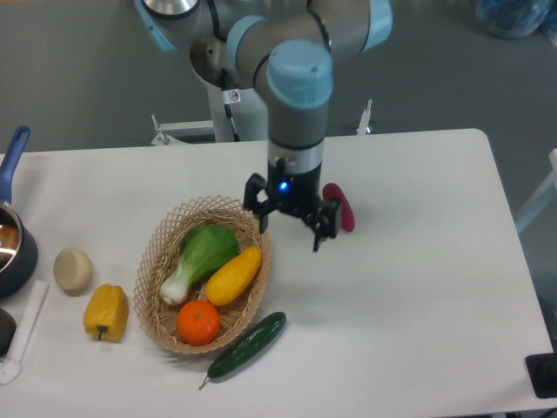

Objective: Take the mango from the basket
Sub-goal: 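Move the open gripper over the basket toward the yellow squash, then lower the gripper into the basket around the yellow fruit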

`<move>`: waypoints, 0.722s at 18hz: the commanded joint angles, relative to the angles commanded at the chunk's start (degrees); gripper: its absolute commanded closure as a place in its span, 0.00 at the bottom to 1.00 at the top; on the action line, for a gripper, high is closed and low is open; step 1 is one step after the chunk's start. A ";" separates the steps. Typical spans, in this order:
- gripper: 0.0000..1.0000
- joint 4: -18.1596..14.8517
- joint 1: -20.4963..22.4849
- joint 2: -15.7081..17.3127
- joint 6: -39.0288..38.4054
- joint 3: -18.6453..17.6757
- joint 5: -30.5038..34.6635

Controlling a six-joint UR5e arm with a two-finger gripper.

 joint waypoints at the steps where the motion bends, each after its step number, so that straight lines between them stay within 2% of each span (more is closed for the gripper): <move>1: 0.00 0.00 -0.96 -0.62 0.00 0.61 -0.09; 5: 0.00 -0.17 -3.34 -1.32 4.99 0.53 0.00; 7: 0.00 -0.35 -3.69 -1.50 7.90 -0.60 0.09; 10: 0.00 -0.17 -4.04 -2.46 8.26 -2.19 0.18; 13: 0.00 -0.09 -5.10 -3.96 8.26 -1.93 0.61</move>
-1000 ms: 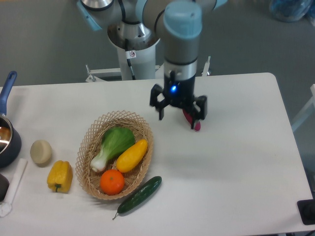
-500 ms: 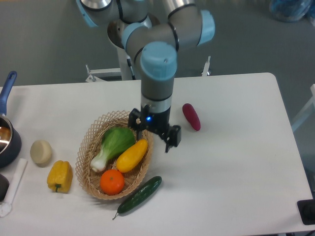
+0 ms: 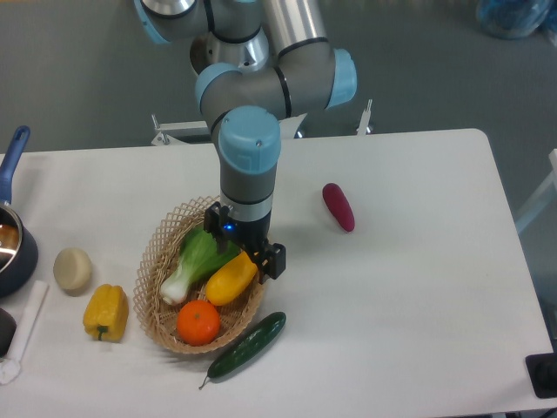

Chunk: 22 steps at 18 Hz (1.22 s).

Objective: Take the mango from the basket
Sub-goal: 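Lower the gripper into the basket around the yellow fruit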

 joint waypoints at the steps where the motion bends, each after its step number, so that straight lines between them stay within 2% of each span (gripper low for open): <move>1: 0.00 0.00 -0.09 -0.44 0.09 0.17 0.96; 5: 0.00 0.09 -1.67 -2.64 0.26 1.14 3.43; 22: 0.00 0.26 -4.04 -4.93 -0.09 1.05 4.31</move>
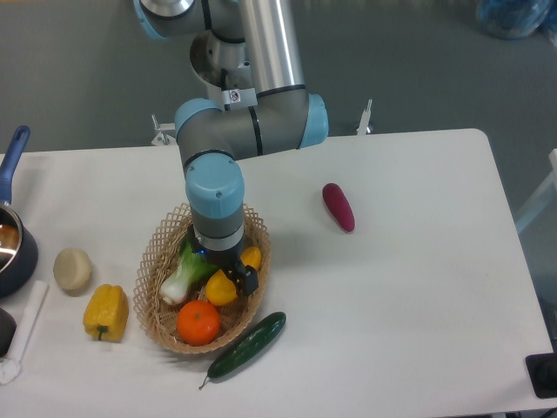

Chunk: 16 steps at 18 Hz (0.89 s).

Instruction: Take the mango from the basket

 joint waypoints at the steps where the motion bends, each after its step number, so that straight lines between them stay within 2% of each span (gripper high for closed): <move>1: 0.00 0.00 0.00 -0.18 0.00 0.09 0.00; 8: 0.00 0.87 0.00 -0.97 0.00 0.09 0.00; 11: 0.08 1.14 0.00 -1.14 -0.09 0.09 0.17; 13: 0.17 1.06 0.00 -1.14 -0.17 0.09 1.05; 16: 0.42 0.97 0.00 -0.97 -0.26 0.18 1.32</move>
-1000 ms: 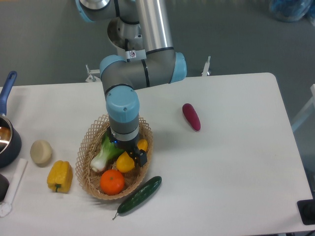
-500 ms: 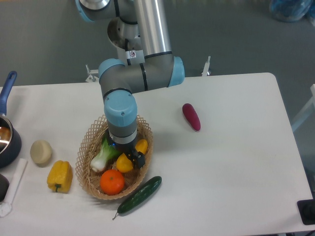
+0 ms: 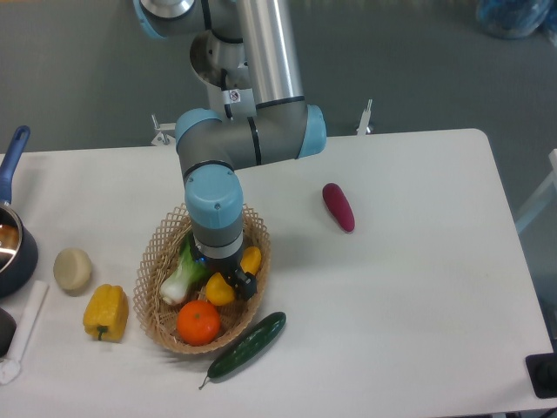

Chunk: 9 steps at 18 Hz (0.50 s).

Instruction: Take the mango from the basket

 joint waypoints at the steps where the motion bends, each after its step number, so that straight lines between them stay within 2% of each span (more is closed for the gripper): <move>1: 0.47 0.09 0.00 0.18 -0.44 0.00 0.00; 4: 0.64 0.00 0.00 0.88 -0.88 0.35 -0.09; 9: 0.66 -0.18 0.26 3.16 -0.88 1.84 -0.79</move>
